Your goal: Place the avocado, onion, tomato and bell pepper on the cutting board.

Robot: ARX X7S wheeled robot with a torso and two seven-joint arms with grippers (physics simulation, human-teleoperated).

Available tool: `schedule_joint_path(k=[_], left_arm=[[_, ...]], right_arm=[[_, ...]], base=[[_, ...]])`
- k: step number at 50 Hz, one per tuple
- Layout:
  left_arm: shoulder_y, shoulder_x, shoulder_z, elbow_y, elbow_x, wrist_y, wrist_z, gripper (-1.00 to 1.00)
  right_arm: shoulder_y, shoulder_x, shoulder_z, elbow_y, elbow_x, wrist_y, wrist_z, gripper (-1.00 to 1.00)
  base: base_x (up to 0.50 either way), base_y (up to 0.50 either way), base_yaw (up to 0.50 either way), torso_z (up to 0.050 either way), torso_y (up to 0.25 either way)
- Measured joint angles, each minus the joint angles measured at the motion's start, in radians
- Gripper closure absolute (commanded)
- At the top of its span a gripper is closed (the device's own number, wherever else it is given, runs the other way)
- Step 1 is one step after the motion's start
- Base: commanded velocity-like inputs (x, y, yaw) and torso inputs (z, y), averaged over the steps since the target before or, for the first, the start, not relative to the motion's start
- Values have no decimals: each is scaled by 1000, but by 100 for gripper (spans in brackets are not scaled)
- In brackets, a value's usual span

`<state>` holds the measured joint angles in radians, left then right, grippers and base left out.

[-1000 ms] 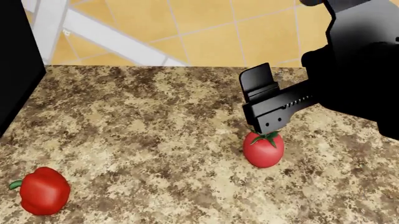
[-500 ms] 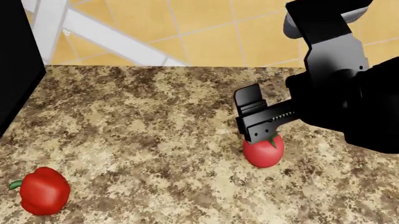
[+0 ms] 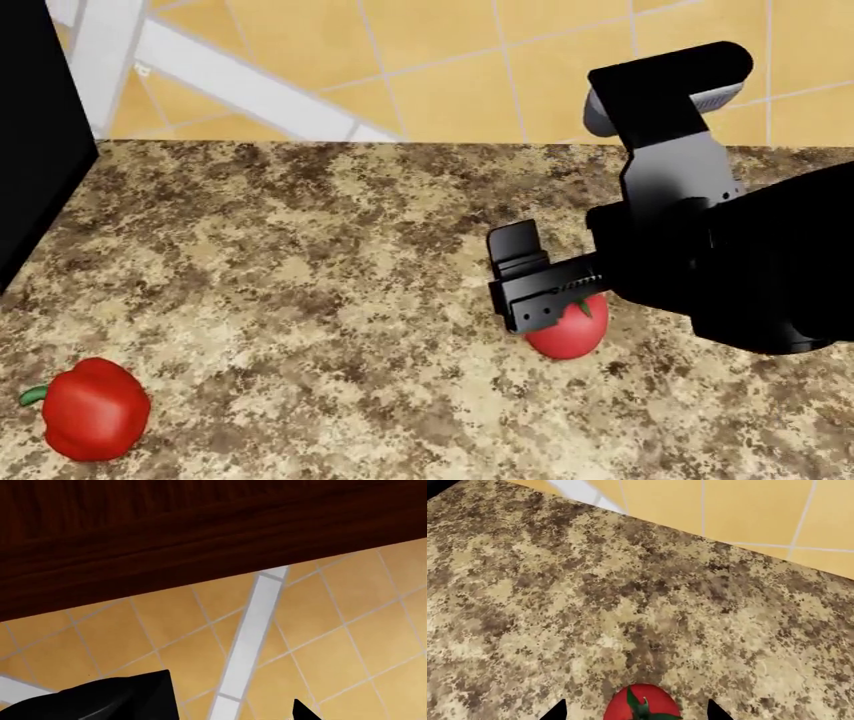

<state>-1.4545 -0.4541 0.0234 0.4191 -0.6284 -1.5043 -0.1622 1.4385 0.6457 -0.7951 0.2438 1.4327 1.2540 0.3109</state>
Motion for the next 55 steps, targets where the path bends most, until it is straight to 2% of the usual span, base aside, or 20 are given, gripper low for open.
schedule_joint_path(k=[30,31,55], left_arm=[[8,-19,-28,14,-56,-6,-42,-100],[8,-19,-28,14,-58,-5,-43,-100],[19,-34,-24,18,-111,-4,-74,-100]], right_arm=[[-131,2,-12,19,-30,-100,-17,-100],[-131,2,-13,19,-31,-100,-17,100],[-49,45,20,-120,69,-28,97,100]], base=[[0,0,0,0,0],[0,0,0,0,0],[0,0,0,0,0]])
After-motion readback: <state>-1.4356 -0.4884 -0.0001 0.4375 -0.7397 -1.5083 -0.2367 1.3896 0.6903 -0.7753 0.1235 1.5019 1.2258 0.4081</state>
